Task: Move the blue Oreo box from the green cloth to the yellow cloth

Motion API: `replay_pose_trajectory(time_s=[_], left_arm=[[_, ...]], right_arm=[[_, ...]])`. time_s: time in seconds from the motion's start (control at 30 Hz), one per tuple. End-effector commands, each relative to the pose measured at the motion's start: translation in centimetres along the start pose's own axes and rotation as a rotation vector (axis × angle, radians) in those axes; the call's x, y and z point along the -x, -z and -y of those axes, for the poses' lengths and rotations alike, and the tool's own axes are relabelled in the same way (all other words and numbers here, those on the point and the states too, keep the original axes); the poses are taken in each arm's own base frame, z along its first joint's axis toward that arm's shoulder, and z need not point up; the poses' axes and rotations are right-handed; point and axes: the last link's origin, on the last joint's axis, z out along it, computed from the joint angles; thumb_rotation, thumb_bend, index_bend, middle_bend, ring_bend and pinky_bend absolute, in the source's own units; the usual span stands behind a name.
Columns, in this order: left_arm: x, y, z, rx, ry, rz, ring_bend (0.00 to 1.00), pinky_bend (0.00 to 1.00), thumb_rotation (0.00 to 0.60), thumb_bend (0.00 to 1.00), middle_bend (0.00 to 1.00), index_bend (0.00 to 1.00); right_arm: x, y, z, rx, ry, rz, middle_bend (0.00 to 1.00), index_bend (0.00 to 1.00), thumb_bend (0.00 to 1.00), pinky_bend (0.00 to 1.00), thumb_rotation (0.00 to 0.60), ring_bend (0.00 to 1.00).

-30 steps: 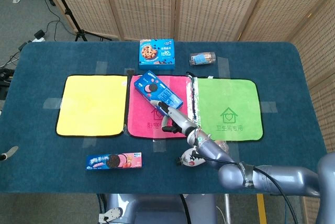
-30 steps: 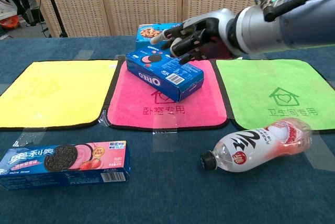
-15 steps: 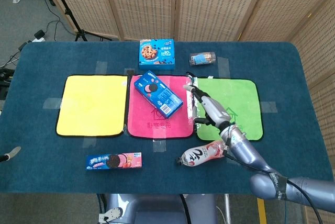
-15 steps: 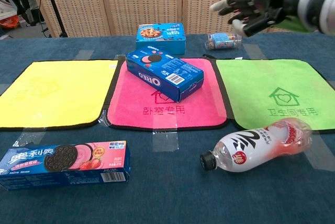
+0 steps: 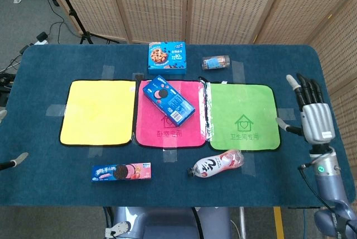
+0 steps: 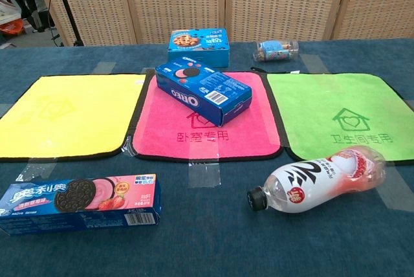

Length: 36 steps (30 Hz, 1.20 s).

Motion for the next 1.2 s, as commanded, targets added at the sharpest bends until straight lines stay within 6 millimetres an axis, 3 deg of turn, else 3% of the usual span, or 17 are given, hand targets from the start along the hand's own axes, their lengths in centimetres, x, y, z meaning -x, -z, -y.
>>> replay_pose_trajectory(time_s=[0.03,0.17,0.23,0.37,0.43,0.6,0.7,0.83,1.0,1.2], left_arm=[[-0.5,-1.1,-1.7,0.064,-0.014,-0.003,0.00,0.00,0.600,0.04,0.00,0.00],[-1.4,-3.1,-4.5,0.167,-0.016,0.010,0.00,0.00,0.600,0.13,0.00,0.00],[-1.5,-6.5,-8.7,0.317,-0.045,0.059,0.00,0.00,0.600,0.16,0.00,0.00],[-0.4,-9.9,-14.0,0.433,-0.046,0.181,0.00,0.00,0.600,0.25,0.00,0.00],[0.4,-11.2,-15.9,0.464,-0.050,0.218,0.00,0.00,0.600,0.35,0.00,0.00],[3.4,-15.0,-21.9,0.543,-0.122,0.277,0.00,0.00,0.600,0.80,0.00,0.01],[5.3,-16.3,-24.8,0.563,-0.146,0.300,0.00,0.00,0.600,0.97,0.00,0.12],[8.0,-18.5,-29.6,0.594,-0.197,0.312,0.00,0.00,0.600,1.00,0.00,0.19],[11.6,-19.8,-34.4,0.584,-0.202,0.360,0.00,0.00,0.600,1.00,0.00,0.24],[16.0,-20.7,-38.1,0.561,-0.259,0.405,0.00,0.00,0.600,1.00,0.00,0.27]], right_arm=[[-0.6,4.6,-1.1,-0.011,-0.003,-0.016,0.00,0.00,0.00,0.00,0.600,0.00],[-0.9,6.7,-0.8,-0.023,-0.017,-0.015,0.00,0.00,0.00,0.00,0.600,0.00],[-0.8,7.1,-0.8,-0.019,-0.047,-0.008,0.00,0.00,0.00,0.00,0.600,0.00],[-1.0,6.8,-1.2,-0.012,-0.047,-0.012,0.00,0.00,0.00,0.00,0.600,0.00],[-1.0,6.7,-1.5,-0.004,-0.052,-0.007,0.00,0.00,0.00,0.00,0.600,0.00],[-1.1,6.3,-2.2,0.023,-0.065,-0.004,0.00,0.00,0.00,0.00,0.600,0.00],[-1.2,6.1,-2.5,0.038,-0.066,0.000,0.00,0.00,0.00,0.00,0.600,0.00],[-1.3,5.8,-3.0,0.059,-0.066,0.002,0.00,0.00,0.00,0.00,0.600,0.00],[-1.4,5.6,-3.6,0.090,-0.062,0.003,0.00,0.00,0.00,0.00,0.600,0.00],[-1.4,5.7,-4.0,0.106,-0.041,0.004,0.00,0.00,0.00,0.00,0.600,0.00]])
